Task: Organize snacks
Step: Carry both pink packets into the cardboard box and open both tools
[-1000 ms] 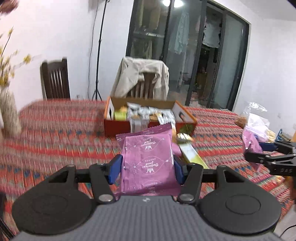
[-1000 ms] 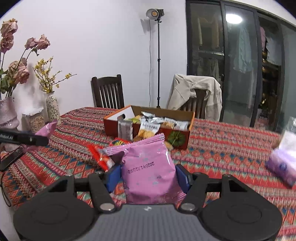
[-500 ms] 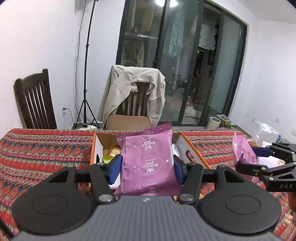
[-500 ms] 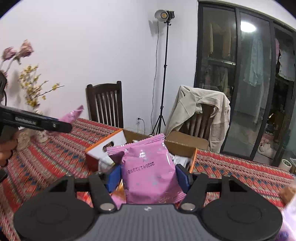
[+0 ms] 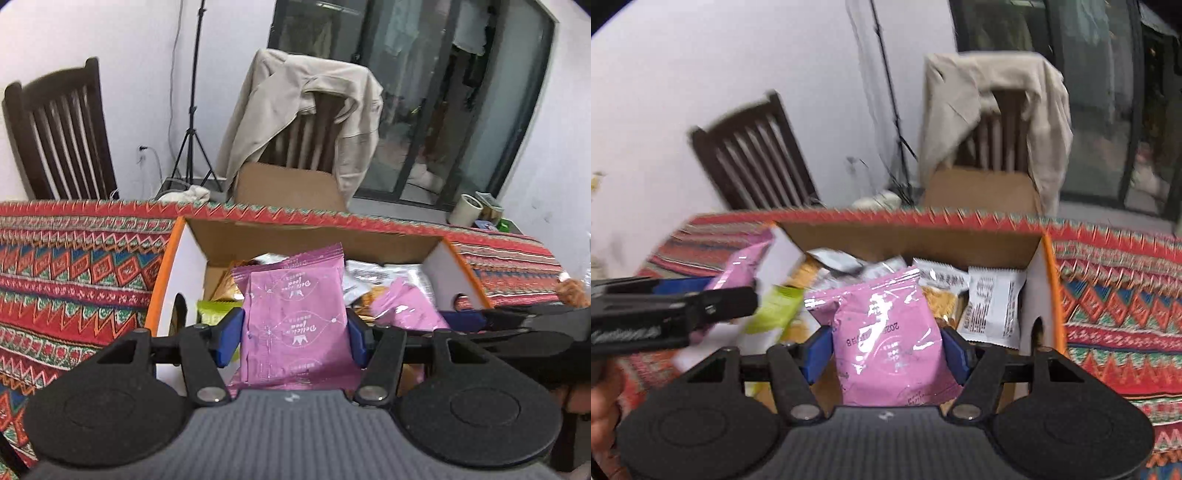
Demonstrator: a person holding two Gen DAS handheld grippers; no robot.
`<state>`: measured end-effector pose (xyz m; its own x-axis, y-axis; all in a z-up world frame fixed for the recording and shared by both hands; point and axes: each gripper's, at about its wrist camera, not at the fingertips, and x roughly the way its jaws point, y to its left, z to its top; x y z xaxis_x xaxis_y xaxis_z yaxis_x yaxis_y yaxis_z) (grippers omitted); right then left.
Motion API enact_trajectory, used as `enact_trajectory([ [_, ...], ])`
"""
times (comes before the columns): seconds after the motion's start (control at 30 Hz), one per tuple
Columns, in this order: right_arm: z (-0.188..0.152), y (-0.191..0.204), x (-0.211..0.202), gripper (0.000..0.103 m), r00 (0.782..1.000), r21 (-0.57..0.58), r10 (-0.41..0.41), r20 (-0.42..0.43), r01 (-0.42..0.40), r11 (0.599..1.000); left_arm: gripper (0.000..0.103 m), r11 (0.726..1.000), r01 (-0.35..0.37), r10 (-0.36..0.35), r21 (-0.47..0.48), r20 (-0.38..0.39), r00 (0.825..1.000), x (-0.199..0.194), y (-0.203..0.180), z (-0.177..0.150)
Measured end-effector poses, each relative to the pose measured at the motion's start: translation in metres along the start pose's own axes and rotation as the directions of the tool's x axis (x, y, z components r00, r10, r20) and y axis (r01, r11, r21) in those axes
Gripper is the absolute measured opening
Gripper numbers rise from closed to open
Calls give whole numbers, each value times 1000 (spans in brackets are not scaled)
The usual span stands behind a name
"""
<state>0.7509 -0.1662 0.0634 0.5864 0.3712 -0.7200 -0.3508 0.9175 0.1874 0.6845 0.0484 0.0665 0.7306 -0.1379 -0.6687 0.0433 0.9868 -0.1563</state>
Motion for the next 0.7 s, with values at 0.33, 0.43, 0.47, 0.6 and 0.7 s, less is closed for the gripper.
enact_trajectory([
  [0.33,-10,20,46,76,982,62,144,-126,-138,989,59,999,-10,7,-53,-50,999,25,26,-10],
  [0.43,-10,20,32,76,986,34,131,-107,-128,991,69,998,25,-29,-65,-57,998,22,29,-11],
  [0.47,-9,19,27,76,988,21,115,-103,-113,993,74,997,34,-38,-65,-57,998,18,30,-12],
  [0.6,-4,11,0,76,994,4,83,-73,-82,997,75,998,37,-39,-42,-40,998,-8,26,-6],
  [0.7,-1,2,-33,76,998,-12,52,-31,-52,999,78,999,26,-26,-20,-11,1000,-40,23,-1],
])
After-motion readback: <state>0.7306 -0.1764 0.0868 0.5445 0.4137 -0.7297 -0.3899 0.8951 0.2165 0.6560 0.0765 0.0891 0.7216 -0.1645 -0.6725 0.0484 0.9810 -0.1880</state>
